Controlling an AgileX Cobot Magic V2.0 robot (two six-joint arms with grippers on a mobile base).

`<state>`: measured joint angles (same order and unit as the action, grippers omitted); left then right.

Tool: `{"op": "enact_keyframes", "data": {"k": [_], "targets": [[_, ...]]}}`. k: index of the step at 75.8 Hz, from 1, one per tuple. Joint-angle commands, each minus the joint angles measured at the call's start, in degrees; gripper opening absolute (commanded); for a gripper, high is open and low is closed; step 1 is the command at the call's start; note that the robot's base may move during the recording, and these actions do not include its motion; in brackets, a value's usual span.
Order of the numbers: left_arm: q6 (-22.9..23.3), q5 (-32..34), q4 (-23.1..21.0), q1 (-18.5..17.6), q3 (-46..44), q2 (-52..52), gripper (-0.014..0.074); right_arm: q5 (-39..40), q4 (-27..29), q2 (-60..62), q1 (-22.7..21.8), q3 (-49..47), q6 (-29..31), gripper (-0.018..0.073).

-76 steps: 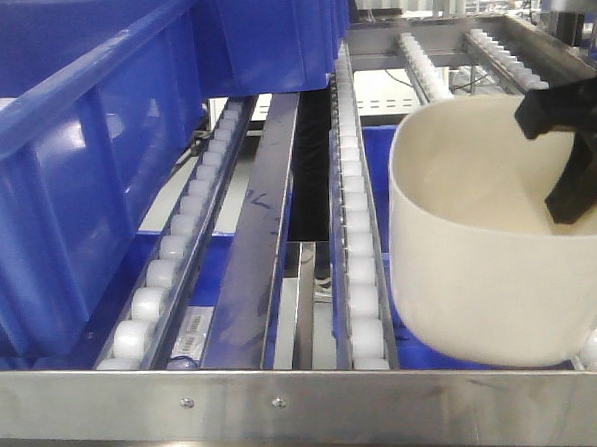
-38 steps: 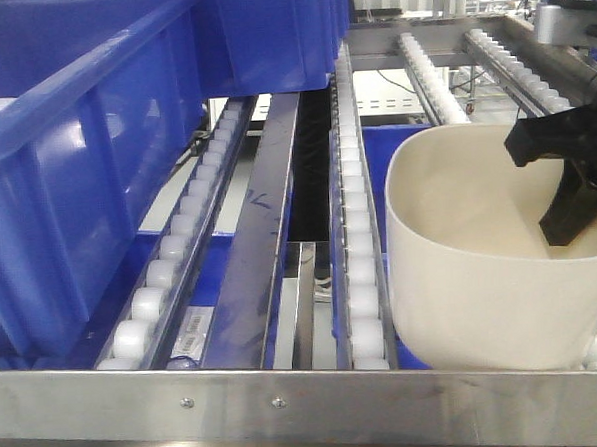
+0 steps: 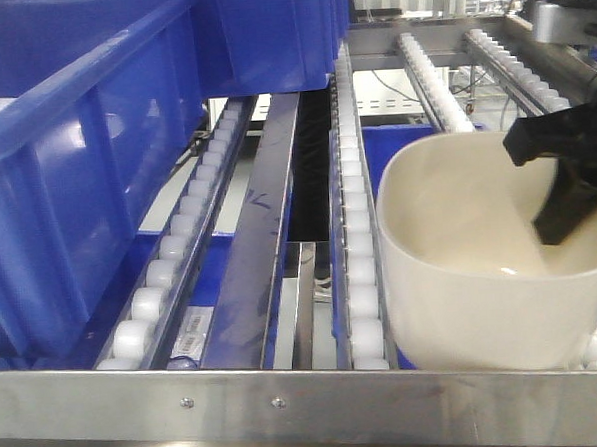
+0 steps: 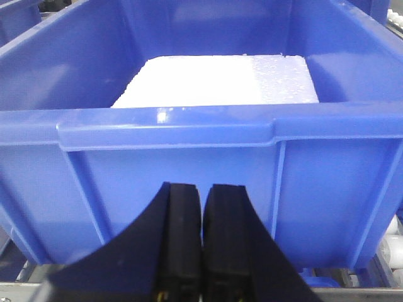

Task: Move white bin to right shelf second layer
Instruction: 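Lower the held trash can onto the second-layer rollers with the right gripper, then open the right gripper and lift it away from the trash can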

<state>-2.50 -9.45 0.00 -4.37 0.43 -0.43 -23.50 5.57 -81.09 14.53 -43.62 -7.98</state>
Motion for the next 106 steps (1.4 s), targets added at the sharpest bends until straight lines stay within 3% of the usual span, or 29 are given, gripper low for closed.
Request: {"op": "enact_keyframes", "data": {"k": [1,34,68,77,91,106], "targets": [[0.3,5.01,0.0,-0.15,2.11,-0.8,0.0085,3.84,-0.33,1.69,0.09,-2.06,0.5,0.0532],[0.3,5.01,0.0,-0.15,2.11,-0.8,0.0085,7.64,-0.28,3.46,0.09,-2.06,0.45,0.054],[0.3,5.01,0.0,-0.15,2.11,-0.8,0.0085,9.49,-0.28,17.57,-0.03,-1.94,0.45,0.0535],[0.3,5.01,0.0,-0.15,2.11,-0.8,0.0085,11.82,-0.34,24.39,-1.12,-1.04,0.45,0.0419],[0.3,5.01,0.0,-0.15,2.11,-0.8,0.0085,12.74,-0.34,36.38,-7.81,3.54,0.45,0.0041],[0.3,5.01,0.0,-0.15,2.11,-0.8,0.0085,12.74,-1.17,51.61,-17.12,13.16,0.45,0.0053]]}}
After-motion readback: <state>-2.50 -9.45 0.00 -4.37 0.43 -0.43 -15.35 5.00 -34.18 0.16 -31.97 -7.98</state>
